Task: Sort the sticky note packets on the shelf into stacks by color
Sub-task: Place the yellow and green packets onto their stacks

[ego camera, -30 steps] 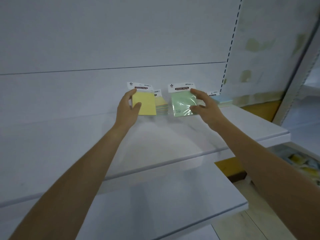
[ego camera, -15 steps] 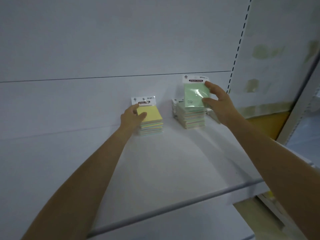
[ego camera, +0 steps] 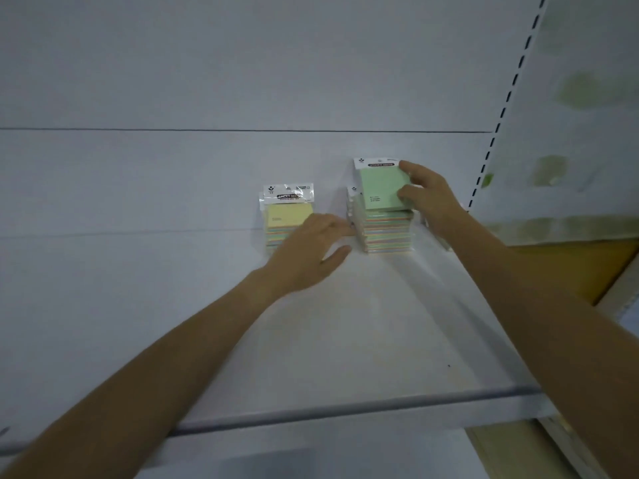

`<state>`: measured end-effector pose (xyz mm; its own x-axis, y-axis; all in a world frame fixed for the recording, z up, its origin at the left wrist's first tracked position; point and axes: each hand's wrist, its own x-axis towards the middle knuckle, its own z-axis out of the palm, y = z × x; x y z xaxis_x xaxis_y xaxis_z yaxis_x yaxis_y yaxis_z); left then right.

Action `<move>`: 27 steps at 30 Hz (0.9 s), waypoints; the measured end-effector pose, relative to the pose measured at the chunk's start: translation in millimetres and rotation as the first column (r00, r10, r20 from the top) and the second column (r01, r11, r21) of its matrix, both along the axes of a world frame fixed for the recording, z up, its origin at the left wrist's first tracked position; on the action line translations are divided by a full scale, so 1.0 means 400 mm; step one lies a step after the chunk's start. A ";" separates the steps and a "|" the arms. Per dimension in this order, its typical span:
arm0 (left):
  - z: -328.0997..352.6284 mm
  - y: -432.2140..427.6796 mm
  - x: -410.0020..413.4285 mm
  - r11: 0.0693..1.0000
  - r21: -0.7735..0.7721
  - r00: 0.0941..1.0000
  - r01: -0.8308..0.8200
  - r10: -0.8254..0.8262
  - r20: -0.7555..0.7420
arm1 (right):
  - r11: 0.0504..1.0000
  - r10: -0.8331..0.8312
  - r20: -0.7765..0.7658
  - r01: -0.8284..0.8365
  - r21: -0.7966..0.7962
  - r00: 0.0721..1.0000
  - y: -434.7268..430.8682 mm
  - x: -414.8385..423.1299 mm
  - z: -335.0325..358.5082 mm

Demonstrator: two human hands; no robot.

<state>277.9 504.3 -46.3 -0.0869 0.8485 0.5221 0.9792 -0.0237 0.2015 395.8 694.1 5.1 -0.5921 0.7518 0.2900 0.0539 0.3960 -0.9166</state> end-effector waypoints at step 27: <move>-0.011 -0.097 0.088 0.865 -0.352 0.934 -0.357 0.331 -0.134 | 0.441 -0.001 0.218 -0.196 0.876 0.976 -0.170 -0.028 -0.041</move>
